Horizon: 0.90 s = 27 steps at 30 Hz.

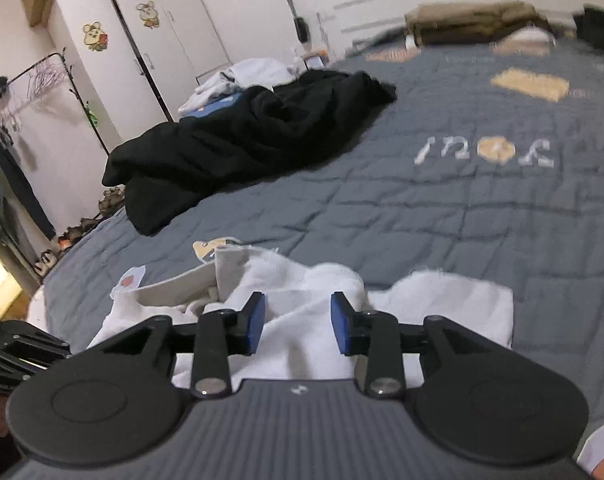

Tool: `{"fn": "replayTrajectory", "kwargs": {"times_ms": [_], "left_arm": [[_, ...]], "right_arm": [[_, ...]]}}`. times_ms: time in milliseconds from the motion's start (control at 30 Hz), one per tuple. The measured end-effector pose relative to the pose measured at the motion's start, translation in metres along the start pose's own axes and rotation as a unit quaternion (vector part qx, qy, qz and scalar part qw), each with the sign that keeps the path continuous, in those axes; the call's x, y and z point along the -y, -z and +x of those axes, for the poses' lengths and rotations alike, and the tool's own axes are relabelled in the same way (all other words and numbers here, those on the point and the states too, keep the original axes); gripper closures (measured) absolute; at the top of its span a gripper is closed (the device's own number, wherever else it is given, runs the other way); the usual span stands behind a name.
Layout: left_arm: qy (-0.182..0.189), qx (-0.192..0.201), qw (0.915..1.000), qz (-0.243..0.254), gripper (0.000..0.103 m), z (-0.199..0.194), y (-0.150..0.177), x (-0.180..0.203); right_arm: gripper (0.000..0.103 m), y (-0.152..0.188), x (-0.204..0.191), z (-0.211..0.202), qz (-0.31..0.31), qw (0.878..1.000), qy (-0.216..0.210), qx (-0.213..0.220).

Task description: Fold clothes

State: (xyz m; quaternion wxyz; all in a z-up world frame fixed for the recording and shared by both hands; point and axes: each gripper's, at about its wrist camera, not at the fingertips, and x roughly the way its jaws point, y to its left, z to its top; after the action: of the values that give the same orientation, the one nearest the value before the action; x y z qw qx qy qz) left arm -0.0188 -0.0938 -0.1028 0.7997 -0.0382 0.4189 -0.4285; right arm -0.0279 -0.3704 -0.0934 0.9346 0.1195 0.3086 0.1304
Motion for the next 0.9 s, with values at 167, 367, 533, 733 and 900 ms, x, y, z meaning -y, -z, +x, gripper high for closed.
{"fn": "replayTrajectory", "kwargs": {"times_ms": [167, 367, 533, 733, 900], "left_arm": [[-0.003, -0.004, 1.0, -0.002, 0.097, 0.003, 0.0, -0.001], [0.002, 0.003, 0.9999, -0.015, 0.094, 0.003, -0.004, -0.002], [-0.008, 0.021, 0.9995, -0.023, 0.059, 0.0, -0.008, -0.004], [-0.004, 0.072, 0.9957, -0.058, 0.05, -0.01, -0.016, -0.01], [0.033, 0.162, 0.9834, -0.075, 0.05, -0.026, -0.027, -0.008]], "right_arm": [[0.068, 0.005, 0.016, 0.011, 0.032, 0.999, 0.002, -0.02], [0.068, 0.013, 0.04, 0.026, 0.085, 0.995, -0.013, -0.053], [0.089, 0.011, 0.019, 0.017, 0.07, 0.994, -0.075, -0.032], [0.093, 0.009, -0.021, 0.007, -0.006, 0.989, -0.139, -0.054], [0.093, 0.012, -0.034, 0.011, -0.037, 0.987, -0.138, -0.071]]}}
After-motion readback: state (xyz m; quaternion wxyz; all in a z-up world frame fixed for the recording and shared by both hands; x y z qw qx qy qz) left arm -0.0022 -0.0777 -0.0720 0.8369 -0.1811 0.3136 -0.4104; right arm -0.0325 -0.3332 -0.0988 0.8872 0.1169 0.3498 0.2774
